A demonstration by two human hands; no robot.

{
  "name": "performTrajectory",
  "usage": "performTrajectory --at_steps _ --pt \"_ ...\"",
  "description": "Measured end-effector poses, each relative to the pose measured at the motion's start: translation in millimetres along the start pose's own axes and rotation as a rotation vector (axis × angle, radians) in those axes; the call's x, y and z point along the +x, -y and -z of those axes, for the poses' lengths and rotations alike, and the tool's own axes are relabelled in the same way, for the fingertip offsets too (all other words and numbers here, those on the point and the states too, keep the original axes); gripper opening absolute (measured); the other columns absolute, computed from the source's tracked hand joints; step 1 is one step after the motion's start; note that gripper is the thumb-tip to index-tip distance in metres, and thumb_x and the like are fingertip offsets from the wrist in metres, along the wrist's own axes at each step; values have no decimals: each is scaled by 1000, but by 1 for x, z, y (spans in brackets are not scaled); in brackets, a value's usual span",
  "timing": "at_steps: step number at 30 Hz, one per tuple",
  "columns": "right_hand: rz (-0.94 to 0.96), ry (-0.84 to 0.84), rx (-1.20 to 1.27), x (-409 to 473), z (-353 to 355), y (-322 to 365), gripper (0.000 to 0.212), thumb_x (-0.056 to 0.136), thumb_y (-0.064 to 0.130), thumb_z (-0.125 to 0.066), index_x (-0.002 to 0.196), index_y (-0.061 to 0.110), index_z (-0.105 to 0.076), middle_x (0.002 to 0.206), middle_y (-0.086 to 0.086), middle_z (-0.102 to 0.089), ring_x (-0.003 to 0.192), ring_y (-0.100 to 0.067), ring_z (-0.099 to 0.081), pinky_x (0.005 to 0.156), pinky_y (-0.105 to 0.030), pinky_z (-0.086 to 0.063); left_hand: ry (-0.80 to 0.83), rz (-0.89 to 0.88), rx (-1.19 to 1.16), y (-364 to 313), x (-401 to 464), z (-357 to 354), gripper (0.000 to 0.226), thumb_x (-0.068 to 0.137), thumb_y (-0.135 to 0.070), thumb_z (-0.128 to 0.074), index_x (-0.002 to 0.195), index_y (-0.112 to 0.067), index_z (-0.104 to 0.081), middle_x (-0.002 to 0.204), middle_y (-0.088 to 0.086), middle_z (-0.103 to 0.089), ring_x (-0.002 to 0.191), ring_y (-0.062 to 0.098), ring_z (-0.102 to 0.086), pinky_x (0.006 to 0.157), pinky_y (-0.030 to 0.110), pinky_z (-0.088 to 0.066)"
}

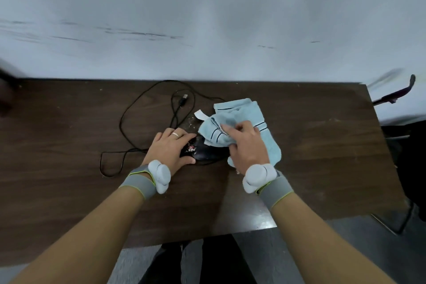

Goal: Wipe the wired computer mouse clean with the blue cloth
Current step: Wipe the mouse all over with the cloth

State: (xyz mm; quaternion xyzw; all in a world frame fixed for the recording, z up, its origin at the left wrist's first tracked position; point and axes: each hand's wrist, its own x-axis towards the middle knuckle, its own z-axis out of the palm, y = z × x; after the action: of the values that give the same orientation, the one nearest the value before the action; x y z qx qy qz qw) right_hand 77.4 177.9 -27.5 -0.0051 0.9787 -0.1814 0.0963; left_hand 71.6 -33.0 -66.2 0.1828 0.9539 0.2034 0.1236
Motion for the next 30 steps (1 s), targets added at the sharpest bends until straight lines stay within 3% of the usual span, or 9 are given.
performTrajectory --at_steps 4,12,17,22,27,30 --pt "177 42 61 -30 -15 18 63 79 -1 -50 129 36 -52 120 -7 -49 101 -28 -43 82 -38 -48 0 -3 18 1 0 -3 60 67 -42 -75 119 -19 -56 118 4 -58 109 31 -47 86 43 -37" --pt "-68 72 -35 -1 -9 1 55 83 5 -48 131 32 -50 126 -12 -46 107 -36 -43 84 -44 -49 30 -6 13 3 1 -1 66 74 -48 -67 132 -26 -44 126 0 -51 117 26 -40 93 40 -33" --pt "185 32 8 -28 -20 13 63 77 3 -50 131 35 -50 114 -9 -51 95 -32 -45 76 -43 -50 13 -5 5 2 2 -2 62 70 -44 -73 124 -23 -51 122 2 -54 112 28 -44 88 41 -34" --pt "-57 100 -126 -5 -7 0 54 87 9 -47 135 32 -44 124 -12 -45 106 -35 -44 80 -42 -49 14 -13 -4 3 1 -2 67 73 -46 -70 131 -24 -46 125 1 -53 115 28 -42 91 42 -34" --pt "230 89 7 -32 -9 23 58 81 3 -49 129 35 -51 119 -9 -51 101 -31 -46 83 -42 -47 7 -10 17 3 2 -3 60 68 -34 -76 121 -17 -54 120 6 -56 110 33 -46 85 45 -36" --pt "149 62 18 -41 -18 0 64 79 4 -51 132 39 -48 116 -9 -51 97 -31 -46 83 -41 -48 1 -3 -4 2 1 -2 65 69 -40 -74 126 -20 -50 121 4 -55 112 31 -44 88 45 -36"
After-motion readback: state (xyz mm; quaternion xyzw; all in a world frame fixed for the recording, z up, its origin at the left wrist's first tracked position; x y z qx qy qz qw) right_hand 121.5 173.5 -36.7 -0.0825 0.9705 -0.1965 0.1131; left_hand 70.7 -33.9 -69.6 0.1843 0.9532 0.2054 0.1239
